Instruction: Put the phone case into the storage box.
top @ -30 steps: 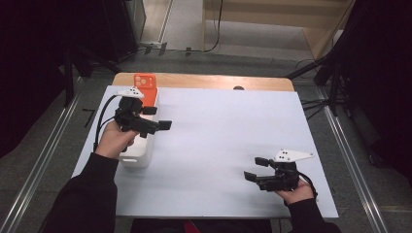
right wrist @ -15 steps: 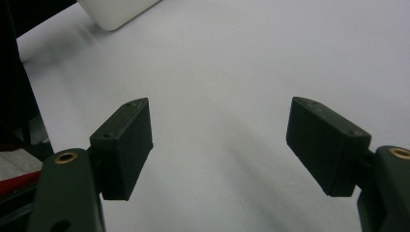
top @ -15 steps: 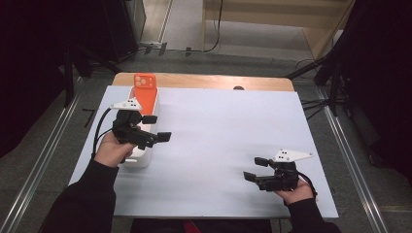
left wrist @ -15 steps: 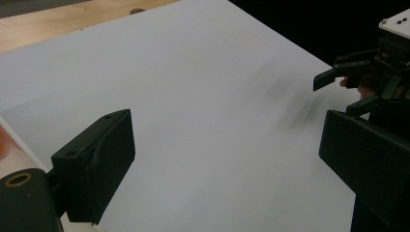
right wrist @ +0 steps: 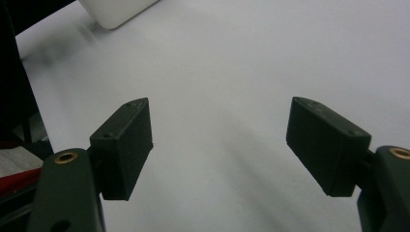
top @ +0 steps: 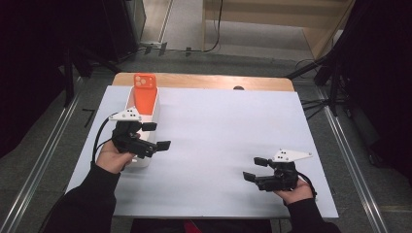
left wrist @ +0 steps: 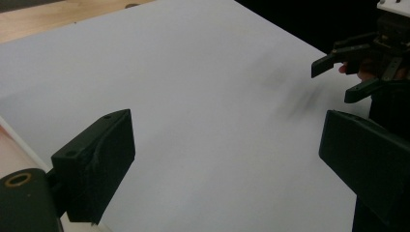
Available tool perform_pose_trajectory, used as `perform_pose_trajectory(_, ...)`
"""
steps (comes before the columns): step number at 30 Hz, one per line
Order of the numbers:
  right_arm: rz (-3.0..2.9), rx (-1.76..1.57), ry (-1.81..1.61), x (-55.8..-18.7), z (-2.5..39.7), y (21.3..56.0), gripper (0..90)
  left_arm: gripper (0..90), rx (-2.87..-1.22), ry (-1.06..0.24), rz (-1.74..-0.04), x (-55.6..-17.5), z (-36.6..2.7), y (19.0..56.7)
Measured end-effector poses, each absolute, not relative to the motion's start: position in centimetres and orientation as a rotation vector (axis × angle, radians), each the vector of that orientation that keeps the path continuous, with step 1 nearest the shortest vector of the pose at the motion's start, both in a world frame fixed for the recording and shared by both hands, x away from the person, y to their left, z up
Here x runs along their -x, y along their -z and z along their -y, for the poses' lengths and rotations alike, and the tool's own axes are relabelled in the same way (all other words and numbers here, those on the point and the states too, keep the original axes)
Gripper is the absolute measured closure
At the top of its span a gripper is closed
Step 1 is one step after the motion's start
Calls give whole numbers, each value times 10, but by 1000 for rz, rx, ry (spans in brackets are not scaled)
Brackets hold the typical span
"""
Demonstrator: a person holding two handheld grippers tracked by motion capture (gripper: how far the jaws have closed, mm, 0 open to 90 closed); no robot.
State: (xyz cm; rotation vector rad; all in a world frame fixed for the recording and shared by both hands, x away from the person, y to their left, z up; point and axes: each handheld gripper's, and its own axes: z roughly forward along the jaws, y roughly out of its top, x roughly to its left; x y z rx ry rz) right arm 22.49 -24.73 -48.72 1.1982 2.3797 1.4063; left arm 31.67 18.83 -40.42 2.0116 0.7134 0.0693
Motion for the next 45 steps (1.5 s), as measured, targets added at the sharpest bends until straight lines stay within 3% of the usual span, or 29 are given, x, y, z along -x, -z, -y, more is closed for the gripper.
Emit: perform_pose_trajectory(45,-2425,-1170,-1395,-224,241,488,232,61,-2107,-70,-583,-272,-187,451)
